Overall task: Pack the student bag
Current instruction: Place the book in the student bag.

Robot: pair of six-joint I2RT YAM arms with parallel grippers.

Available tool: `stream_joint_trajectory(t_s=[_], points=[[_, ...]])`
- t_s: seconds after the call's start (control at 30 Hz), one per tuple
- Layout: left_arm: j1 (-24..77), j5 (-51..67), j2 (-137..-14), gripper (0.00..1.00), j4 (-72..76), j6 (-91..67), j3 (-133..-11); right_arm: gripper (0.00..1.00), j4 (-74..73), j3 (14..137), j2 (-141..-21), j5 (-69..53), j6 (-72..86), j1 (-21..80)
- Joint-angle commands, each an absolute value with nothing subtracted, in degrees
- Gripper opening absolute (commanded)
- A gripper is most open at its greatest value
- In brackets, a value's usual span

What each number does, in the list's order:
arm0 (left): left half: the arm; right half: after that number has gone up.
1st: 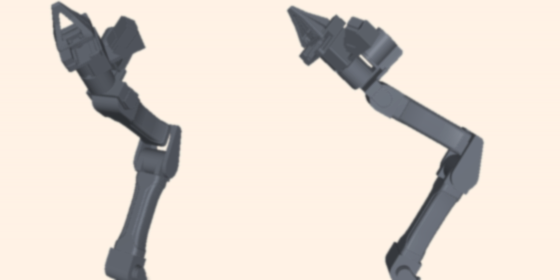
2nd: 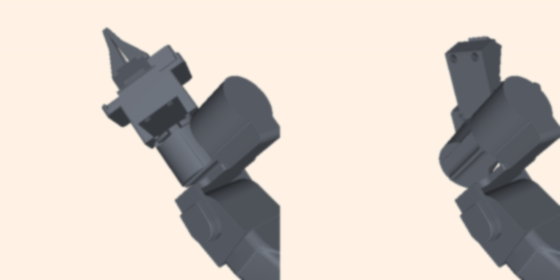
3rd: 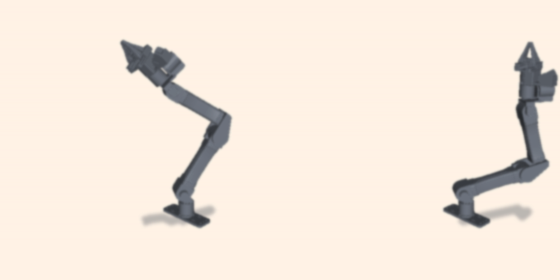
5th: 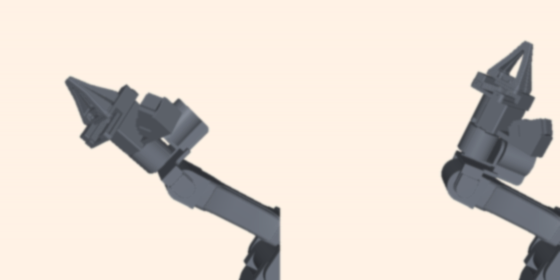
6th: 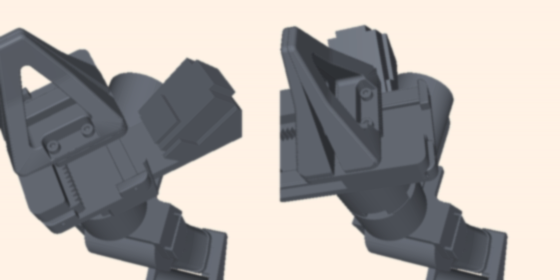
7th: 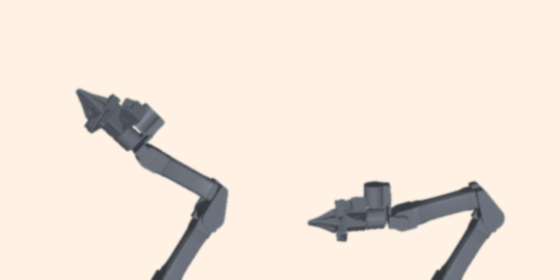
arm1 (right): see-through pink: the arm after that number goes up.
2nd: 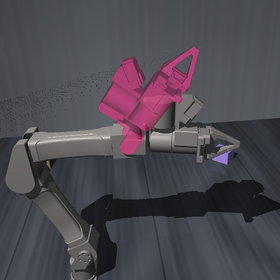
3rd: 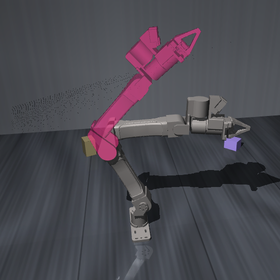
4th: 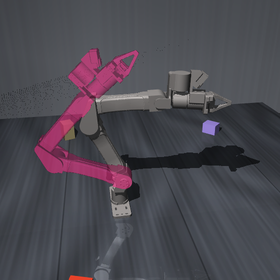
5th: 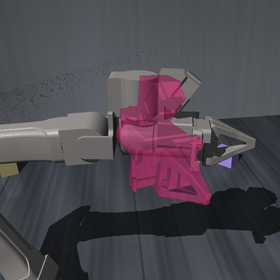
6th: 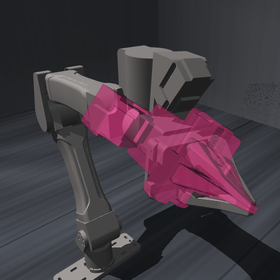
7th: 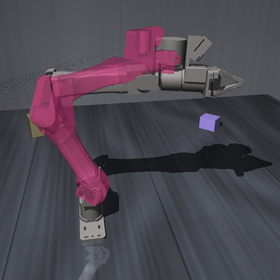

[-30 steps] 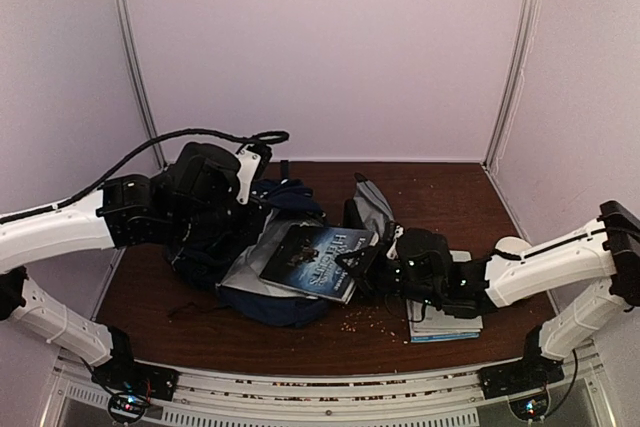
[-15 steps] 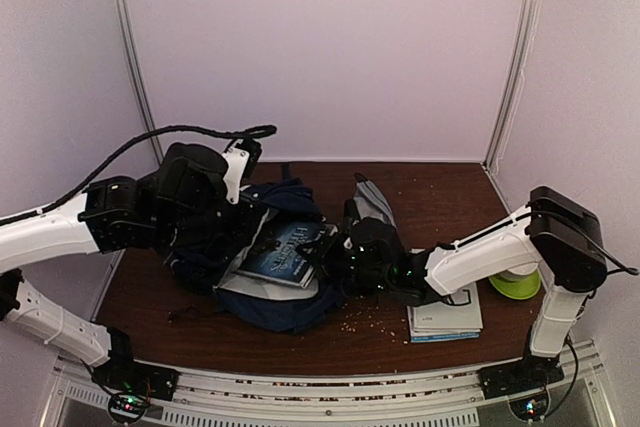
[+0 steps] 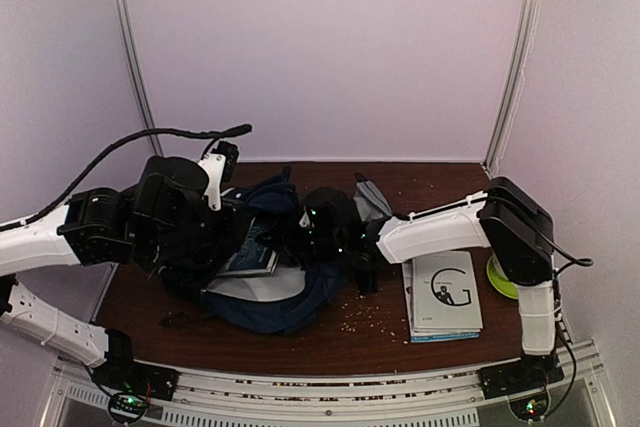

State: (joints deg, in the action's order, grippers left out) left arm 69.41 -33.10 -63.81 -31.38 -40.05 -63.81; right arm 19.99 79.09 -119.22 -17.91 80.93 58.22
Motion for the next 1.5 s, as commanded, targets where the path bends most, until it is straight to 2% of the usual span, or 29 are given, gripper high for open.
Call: stream_joint_trajectory(t_s=[0.0,0.2,0.37,0.5,0.6,0.83,1.1,1.4,1.47], points=[[71.4,-34.3,-65.4,0.00,-22.3,-43.3,-65.7,0.00,19.1,88.2,-119.3,-26.4,73.7,56.8],[71.5,-35.0,-69.2,0.00,-20.0,-45.0,-66.9,0.00,12.6,95.1,-122.9,-30.6,69.6,55.2],[71.1,-41.5,-71.5,0.00,-20.4,-45.7,-68.9,0.00,21.2,86.0,-120.0,-26.9,74.2,54.9],[67.8,-38.1,-73.4,0.00,-19.5,-45.4,-70.8,0.00,27.5,79.7,-117.7,-21.6,76.2,55.2],[65.5,-34.4,-73.8,0.00,-18.4,-45.4,-71.7,0.00,30.1,79.0,-119.0,-20.8,77.3,55.2],[65.0,-34.1,-73.5,0.00,-16.6,-45.3,-73.6,0.00,35.3,79.1,-120.9,-13.7,79.1,56.1],[64.8,-29.7,-74.3,0.00,-13.3,-48.2,-72.7,0.00,32.5,86.1,-125.6,-9.8,80.7,57.8],[64.8,-26.3,-73.6,0.00,-11.2,-51.4,-69.5,0.00,25.1,96.7,-132.1,-11.4,79.3,59.5],[64.8,-26.7,-72.6,0.00,-11.4,-51.4,-68.8,0.17,25.9,96.2,-132.1,-13.2,78.8,59.5]])
